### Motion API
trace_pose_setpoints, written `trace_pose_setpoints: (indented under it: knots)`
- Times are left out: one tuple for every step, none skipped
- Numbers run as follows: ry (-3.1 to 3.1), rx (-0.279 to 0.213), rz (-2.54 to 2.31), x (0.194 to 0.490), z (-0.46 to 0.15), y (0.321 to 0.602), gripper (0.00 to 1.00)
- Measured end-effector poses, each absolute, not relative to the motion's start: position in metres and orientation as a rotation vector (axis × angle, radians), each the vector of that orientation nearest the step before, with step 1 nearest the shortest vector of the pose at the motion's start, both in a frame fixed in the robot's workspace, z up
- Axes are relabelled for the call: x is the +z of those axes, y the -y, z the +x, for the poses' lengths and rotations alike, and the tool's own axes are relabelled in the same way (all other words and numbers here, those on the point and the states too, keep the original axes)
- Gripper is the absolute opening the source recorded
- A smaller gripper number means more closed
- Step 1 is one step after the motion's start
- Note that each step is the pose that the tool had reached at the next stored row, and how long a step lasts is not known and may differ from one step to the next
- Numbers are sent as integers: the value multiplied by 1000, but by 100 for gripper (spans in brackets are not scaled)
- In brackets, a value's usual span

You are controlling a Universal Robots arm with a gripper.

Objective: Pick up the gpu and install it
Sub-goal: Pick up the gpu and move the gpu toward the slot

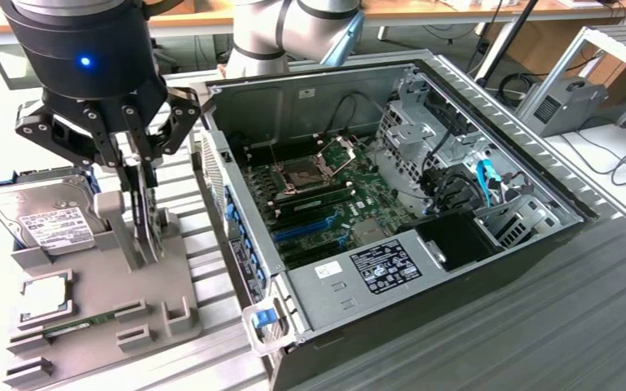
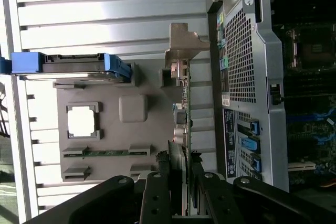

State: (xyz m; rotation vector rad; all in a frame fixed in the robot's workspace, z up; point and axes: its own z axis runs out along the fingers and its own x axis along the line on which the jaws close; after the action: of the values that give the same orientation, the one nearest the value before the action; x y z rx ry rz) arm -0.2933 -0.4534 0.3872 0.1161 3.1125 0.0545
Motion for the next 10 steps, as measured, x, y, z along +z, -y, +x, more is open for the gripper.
trace_pose_setpoints:
  knots:
    - [-3112,55,116,388,-293,453,26]
    - [-3113,54,116,388,-293,453,26]
    - [-3113,54,116,389,-293,453,26]
    - [-3113,54,116,389,-293,453,26]
    - [-3113,54,116,390,-293,453,26]
    - [-3113,54,116,390,-293,453,26]
    - [-3113,54,116,391,-293,453,26]
    - [-3113,54,116,392,-293,453,26]
    - [-3113,54,116,392,-293,453,26]
    - [-3113,54,116,393,-293,453,26]
